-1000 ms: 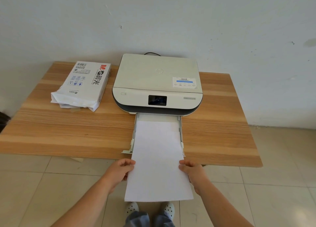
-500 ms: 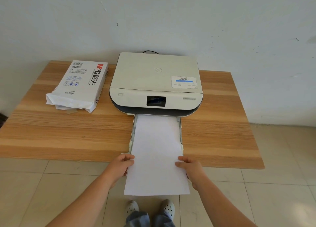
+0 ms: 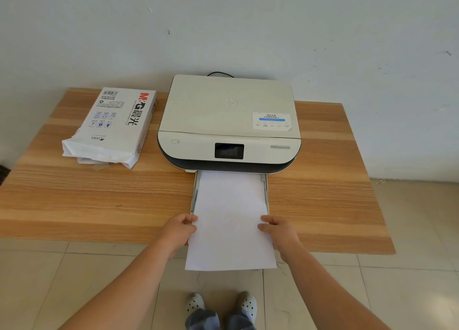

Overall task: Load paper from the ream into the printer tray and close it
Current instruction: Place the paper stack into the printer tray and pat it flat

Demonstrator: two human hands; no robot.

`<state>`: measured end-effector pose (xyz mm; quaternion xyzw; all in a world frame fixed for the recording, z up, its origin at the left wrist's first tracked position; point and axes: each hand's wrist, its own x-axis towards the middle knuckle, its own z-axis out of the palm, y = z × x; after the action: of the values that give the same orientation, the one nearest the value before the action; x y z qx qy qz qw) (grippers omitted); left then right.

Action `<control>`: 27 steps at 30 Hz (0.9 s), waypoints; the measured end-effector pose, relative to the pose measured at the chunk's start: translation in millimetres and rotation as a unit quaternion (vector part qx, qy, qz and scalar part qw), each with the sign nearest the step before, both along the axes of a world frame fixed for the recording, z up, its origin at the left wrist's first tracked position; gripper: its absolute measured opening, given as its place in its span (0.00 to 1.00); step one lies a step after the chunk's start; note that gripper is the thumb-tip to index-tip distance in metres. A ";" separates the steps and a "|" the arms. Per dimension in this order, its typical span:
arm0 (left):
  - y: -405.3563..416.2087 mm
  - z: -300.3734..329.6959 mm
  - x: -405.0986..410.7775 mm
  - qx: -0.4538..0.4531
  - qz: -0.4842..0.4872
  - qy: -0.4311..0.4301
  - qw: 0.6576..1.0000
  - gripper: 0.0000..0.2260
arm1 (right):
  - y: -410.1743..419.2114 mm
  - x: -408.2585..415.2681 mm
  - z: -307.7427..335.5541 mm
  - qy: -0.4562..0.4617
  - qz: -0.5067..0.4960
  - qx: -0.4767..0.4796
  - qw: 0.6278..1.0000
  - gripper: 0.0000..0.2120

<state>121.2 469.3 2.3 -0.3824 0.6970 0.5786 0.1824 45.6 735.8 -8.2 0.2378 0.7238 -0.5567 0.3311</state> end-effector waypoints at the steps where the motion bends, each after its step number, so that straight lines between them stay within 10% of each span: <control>1: -0.4 -0.7 -3.6 -0.005 0.004 -0.004 1.000 0.11 | -1.0 -3.3 -0.4 -0.003 -0.003 -0.001 1.000 0.15; 21: -3.5 -5.9 -62.6 -0.078 0.039 -0.001 0.996 0.17 | -20.2 -55.0 3.9 0.040 0.121 0.086 0.988 0.23; 27: -4.5 -2.4 -47.0 -0.242 -0.185 0.105 0.947 0.19 | -16.7 -44.7 11.0 0.149 0.310 0.270 0.899 0.27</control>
<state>74.2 464.8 -0.1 -0.2167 0.8898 0.3851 0.1138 0.9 719.0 2.8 -0.0043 0.9245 -0.2378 0.2979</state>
